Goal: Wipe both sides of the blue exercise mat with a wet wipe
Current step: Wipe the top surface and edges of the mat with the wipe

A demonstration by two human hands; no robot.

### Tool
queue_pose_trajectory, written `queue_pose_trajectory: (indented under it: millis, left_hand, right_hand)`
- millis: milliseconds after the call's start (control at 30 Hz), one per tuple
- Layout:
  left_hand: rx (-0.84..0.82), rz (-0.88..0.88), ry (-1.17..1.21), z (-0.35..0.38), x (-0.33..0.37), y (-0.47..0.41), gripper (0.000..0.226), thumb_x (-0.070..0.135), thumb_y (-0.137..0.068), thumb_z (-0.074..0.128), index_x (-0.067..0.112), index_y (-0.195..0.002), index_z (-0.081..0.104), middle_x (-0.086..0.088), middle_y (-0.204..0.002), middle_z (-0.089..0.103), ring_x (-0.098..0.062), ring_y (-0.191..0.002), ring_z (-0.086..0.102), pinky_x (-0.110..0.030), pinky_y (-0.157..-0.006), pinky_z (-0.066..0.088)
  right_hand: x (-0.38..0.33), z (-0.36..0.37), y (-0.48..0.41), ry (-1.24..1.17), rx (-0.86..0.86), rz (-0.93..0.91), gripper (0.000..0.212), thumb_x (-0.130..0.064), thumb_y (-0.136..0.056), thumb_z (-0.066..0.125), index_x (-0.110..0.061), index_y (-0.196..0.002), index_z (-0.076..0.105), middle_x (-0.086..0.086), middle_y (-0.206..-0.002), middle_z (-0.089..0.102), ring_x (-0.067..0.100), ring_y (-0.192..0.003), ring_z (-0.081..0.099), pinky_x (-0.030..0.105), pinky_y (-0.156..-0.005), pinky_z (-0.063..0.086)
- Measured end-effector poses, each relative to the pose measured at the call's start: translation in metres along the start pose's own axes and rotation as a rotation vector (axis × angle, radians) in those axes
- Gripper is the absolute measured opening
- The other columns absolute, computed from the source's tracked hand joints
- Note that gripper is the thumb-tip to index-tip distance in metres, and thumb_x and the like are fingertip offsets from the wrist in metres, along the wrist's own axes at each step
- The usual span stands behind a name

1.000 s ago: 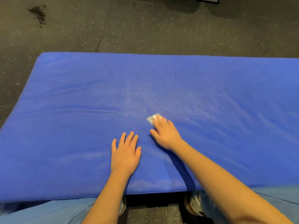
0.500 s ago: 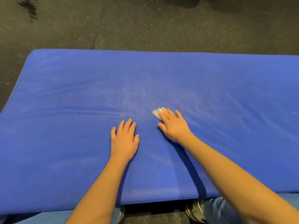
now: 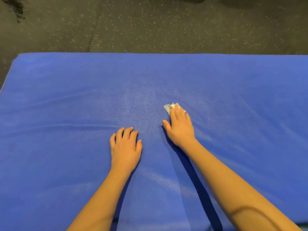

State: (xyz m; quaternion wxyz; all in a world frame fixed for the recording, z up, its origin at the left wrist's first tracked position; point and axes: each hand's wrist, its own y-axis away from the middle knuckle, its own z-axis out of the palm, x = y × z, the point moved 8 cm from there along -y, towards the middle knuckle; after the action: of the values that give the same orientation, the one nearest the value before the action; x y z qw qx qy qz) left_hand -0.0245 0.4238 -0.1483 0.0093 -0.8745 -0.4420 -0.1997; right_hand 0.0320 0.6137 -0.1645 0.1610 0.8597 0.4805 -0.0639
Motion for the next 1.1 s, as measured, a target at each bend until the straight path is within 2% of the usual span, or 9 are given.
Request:
queue_pose_trajectory:
  millis: [67, 133, 233, 367, 467, 533, 733, 900, 1100]
  left_hand:
    - [0.057, 0.011, 0.028, -0.004, 0.004, -0.02, 0.04, 0.032, -0.088, 0.036, 0.007, -0.097, 0.066, -0.007, -0.11, 0.061, -0.032, -0.11, 0.057, -0.052, -0.1, 0.037]
    - [0.064, 0.006, 0.029, -0.006, 0.008, -0.048, 0.034, 0.025, -0.093, 0.044, 0.005, -0.114, 0.063, -0.009, -0.13, 0.055, -0.032, -0.129, 0.046, -0.053, -0.109, 0.027]
    - [0.032, -0.024, -0.001, 0.002, 0.004, -0.078, 0.043, 0.023, -0.099, 0.047, 0.009, -0.139, 0.047, -0.005, -0.154, 0.035, -0.027, -0.145, 0.023, -0.05, -0.116, 0.012]
    - [0.103, -0.018, -0.09, 0.013, -0.003, -0.079, 0.05, 0.032, -0.096, 0.035, 0.01, -0.138, 0.05, -0.005, -0.15, 0.041, -0.027, -0.141, 0.032, -0.053, -0.114, 0.023]
    - [0.143, -0.014, -0.103, 0.015, -0.003, -0.08, 0.053, 0.034, -0.094, 0.031, 0.01, -0.136, 0.052, -0.005, -0.149, 0.044, -0.027, -0.14, 0.034, -0.053, -0.114, 0.023]
    - [0.166, -0.013, -0.099, 0.015, -0.002, -0.081, 0.053, 0.035, -0.094, 0.03, 0.01, -0.136, 0.052, -0.005, -0.148, 0.044, -0.027, -0.14, 0.034, -0.052, -0.114, 0.023]
    - [0.182, -0.021, -0.103, 0.017, -0.004, -0.082, 0.053, 0.034, -0.094, 0.032, 0.01, -0.135, 0.054, -0.006, -0.147, 0.047, -0.028, -0.139, 0.037, -0.053, -0.113, 0.025]
    - [0.241, 0.025, -0.07, 0.004, -0.003, -0.092, 0.045, 0.032, -0.089, 0.037, 0.009, -0.118, 0.062, -0.007, -0.129, 0.06, -0.031, -0.124, 0.05, -0.05, -0.102, 0.034]
    - [0.278, -0.002, -0.073, -0.001, -0.01, -0.121, 0.05, 0.032, -0.092, 0.034, 0.006, -0.128, 0.056, -0.01, -0.139, 0.052, -0.032, -0.134, 0.042, -0.05, -0.111, 0.028]
  right_hand:
    - [-0.032, 0.005, 0.012, -0.027, -0.014, -0.199, 0.065, -0.05, -0.088, 0.026, -0.017, -0.144, 0.034, 0.006, -0.151, 0.03, 0.024, -0.142, 0.02, 0.042, -0.114, 0.021]
    - [-0.039, 0.01, 0.027, 0.067, -0.036, -0.343, 0.069, -0.051, -0.088, 0.024, -0.013, -0.143, 0.037, 0.007, -0.152, 0.032, 0.025, -0.141, 0.027, 0.043, -0.114, 0.021]
    - [0.001, 0.0, 0.005, 0.128, 0.032, -0.2, 0.066, -0.048, -0.091, 0.016, -0.015, -0.146, 0.032, 0.004, -0.154, 0.027, 0.024, -0.141, 0.025, 0.043, -0.114, 0.016]
    - [0.02, -0.01, -0.028, -0.018, 0.112, -0.003, 0.045, -0.024, -0.099, 0.038, -0.008, -0.141, 0.036, 0.011, -0.15, 0.031, 0.03, -0.138, 0.028, 0.043, -0.113, 0.027]
    - [-0.011, -0.011, -0.018, -0.049, 0.194, -0.242, 0.038, 0.002, -0.088, 0.055, -0.01, -0.124, 0.057, 0.008, -0.128, 0.055, 0.03, -0.109, 0.051, 0.039, -0.075, 0.054]
    - [-0.01, -0.016, -0.015, -0.082, 0.256, -0.344, 0.027, 0.004, -0.083, 0.063, -0.007, -0.107, 0.064, 0.007, -0.107, 0.063, 0.029, -0.089, 0.053, 0.038, -0.055, 0.052]
    - [0.034, -0.03, -0.063, -0.395, 0.418, 0.164, 0.012, -0.005, -0.089, 0.06, 0.003, -0.098, 0.059, 0.018, -0.097, 0.057, 0.036, -0.088, 0.053, 0.036, -0.071, 0.04]
    - [-0.025, -0.019, -0.049, -0.188, 0.311, -0.414, 0.018, -0.012, -0.085, 0.059, 0.0, -0.071, 0.062, 0.013, -0.079, 0.059, 0.031, -0.068, 0.054, 0.031, -0.048, 0.042]
    - [0.034, -0.047, -0.1, -0.219, 0.568, 0.114, 0.016, -0.004, -0.079, 0.066, 0.001, -0.063, 0.064, 0.014, -0.072, 0.057, 0.036, -0.066, 0.053, 0.029, -0.049, 0.035]
